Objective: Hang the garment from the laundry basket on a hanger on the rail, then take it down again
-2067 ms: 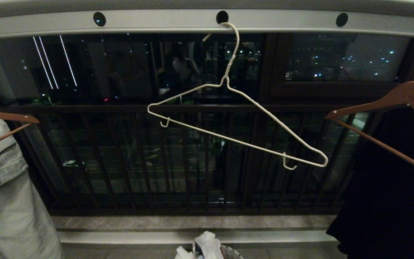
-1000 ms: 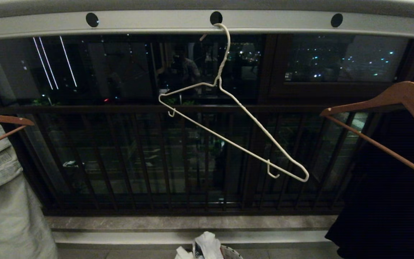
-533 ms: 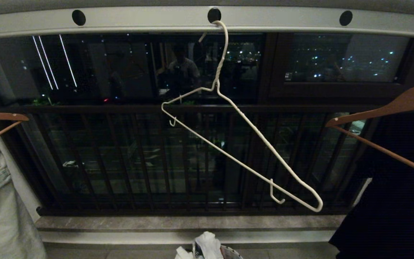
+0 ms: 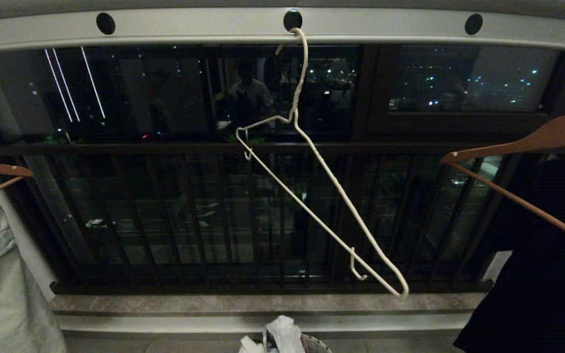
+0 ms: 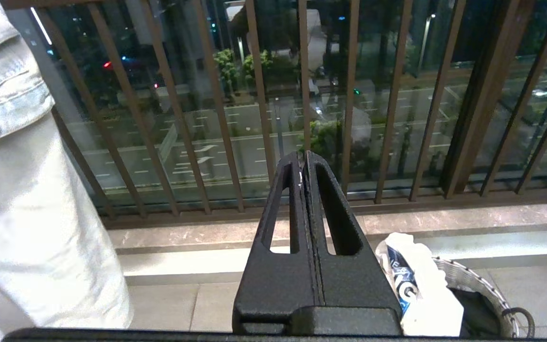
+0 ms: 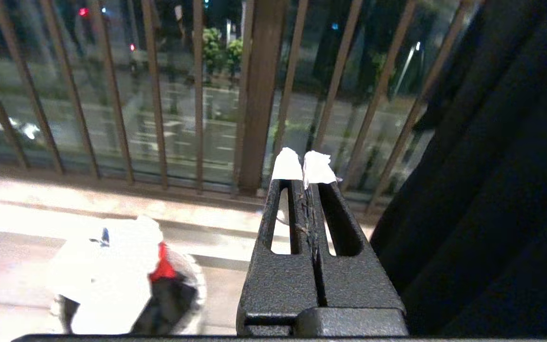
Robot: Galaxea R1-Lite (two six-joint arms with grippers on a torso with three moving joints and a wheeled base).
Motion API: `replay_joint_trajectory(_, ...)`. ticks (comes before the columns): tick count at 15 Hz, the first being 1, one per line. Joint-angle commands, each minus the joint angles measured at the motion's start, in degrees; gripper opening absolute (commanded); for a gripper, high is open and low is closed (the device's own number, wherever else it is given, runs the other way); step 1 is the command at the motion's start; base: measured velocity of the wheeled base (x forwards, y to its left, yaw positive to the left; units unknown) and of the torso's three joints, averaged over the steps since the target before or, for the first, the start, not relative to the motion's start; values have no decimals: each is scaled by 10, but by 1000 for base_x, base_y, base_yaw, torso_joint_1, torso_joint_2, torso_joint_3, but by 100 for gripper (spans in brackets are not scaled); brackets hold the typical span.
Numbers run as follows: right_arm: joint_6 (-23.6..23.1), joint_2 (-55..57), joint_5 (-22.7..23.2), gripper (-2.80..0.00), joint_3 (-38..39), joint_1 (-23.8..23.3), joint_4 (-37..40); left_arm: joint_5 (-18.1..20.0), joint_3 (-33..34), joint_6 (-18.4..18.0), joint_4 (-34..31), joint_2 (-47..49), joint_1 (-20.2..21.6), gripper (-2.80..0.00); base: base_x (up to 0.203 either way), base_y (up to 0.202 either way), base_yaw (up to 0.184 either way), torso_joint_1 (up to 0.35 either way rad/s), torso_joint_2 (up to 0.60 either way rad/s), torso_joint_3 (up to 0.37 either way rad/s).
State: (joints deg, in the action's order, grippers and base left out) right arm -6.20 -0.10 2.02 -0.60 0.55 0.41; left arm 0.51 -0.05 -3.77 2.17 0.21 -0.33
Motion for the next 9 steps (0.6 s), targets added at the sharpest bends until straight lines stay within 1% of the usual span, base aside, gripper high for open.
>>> replay_joint_trajectory(1, 21, 2, -4, -280, 6, 1, 4, 0, 8, 0, 0, -1, 0, -280, 0, 0, 0, 0, 0, 0)
replay_joint_trajectory(6, 21, 1, -4, -280, 7, 1, 1, -1, 8, 13, 1, -1, 0, -280, 0, 0, 0, 0, 0, 0)
replay_joint_trajectory(9, 21, 1, -4, -280, 7, 1, 1, -4, 8, 37, 1, -1, 0, -280, 0, 0, 0, 0, 0, 0)
